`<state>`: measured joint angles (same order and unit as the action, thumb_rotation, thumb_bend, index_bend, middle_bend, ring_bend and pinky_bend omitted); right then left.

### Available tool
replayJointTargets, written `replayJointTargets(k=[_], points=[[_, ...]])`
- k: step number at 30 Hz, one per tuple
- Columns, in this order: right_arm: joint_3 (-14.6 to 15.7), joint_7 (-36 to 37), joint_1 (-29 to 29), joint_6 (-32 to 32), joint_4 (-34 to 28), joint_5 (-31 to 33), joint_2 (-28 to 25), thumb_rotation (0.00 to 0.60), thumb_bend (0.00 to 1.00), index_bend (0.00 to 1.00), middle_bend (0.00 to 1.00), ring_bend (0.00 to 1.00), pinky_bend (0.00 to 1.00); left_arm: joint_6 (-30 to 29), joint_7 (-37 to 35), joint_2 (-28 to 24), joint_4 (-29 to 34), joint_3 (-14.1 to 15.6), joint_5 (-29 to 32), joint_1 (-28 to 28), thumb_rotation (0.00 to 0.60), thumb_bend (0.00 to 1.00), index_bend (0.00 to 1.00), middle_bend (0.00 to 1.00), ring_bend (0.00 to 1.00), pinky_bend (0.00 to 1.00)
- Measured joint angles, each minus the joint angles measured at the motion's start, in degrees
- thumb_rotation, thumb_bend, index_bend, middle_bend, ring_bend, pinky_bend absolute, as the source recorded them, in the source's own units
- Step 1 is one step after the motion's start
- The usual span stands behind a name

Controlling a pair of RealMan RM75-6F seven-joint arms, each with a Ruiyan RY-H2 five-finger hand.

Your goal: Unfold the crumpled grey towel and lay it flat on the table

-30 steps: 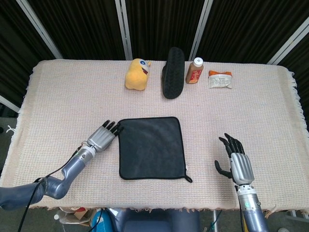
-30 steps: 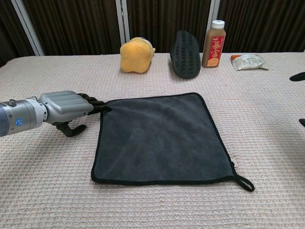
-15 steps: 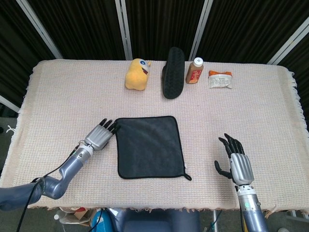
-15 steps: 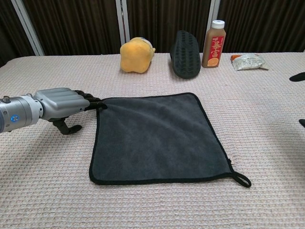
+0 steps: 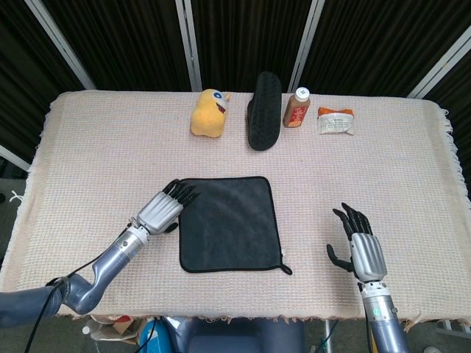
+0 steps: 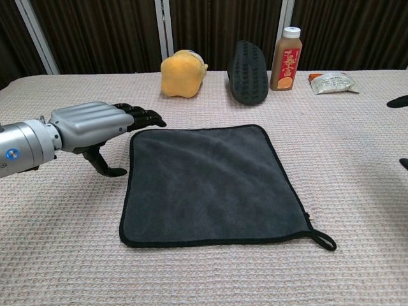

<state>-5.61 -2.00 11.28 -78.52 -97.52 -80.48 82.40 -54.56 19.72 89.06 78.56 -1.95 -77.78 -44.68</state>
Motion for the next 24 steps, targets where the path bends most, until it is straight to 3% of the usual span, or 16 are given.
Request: replayJointTargets(k=[7, 12, 24], points=[[0.1, 0.3, -0.1, 0.0, -0.5, -0.3, -0.3, 0.600, 0.39, 0.12, 0.05, 0.00, 0.01, -0.9, -0.6, -2.1, 8.8, 5.1, -5.4, 1.7, 0.600, 0.42, 0.00, 0.00, 0.00, 0.00], [0.1, 0.7, -0.2, -0.3, -0.8, -0.6, -0.6, 0.600, 0.39, 0.13, 0.05, 0.00, 0.01, -0.2, 2.8, -4.8, 15.7, 9.6, -7.7, 3.2, 0.600, 0.47, 0.00, 0.00, 0.00, 0.00], [0.3, 1.4, -0.3, -0.4, -1.4, -1.1, -1.1, 0.600, 0.39, 0.12, 0.05, 0.00, 0.01, -2.1, 4.3, -10.6, 19.1, 13.0, -9.9, 7.3, 0.600, 0.49, 0.00, 0.00, 0.00, 0.00]])
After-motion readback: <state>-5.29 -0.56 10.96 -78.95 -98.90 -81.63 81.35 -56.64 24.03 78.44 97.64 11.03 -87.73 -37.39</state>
